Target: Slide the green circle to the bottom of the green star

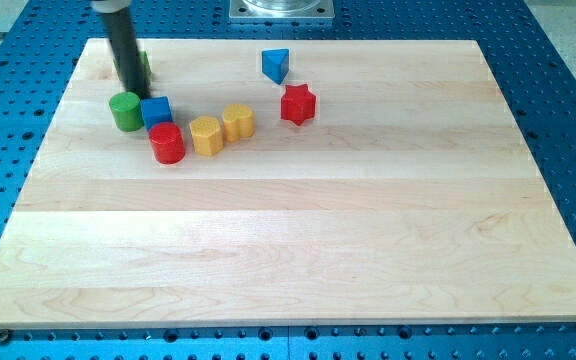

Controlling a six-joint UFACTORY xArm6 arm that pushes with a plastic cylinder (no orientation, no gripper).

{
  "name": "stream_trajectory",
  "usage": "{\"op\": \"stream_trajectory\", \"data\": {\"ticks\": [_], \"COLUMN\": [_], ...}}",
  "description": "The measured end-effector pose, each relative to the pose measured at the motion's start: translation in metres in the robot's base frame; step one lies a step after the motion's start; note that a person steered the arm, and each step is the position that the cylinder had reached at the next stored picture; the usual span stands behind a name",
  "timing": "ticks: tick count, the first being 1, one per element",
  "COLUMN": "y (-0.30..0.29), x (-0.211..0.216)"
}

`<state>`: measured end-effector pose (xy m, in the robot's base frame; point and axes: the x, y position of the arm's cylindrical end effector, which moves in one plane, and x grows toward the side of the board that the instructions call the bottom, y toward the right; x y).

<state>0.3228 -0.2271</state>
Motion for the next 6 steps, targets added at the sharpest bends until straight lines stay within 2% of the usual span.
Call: {"op": "stream_trajectory", "data": {"ticks": [1,2,3,4,6], "y": [-0.023,0.036,0.03,0.034,0.057], "x": [0.062,0.07,0.019,0.003,0.0]}}
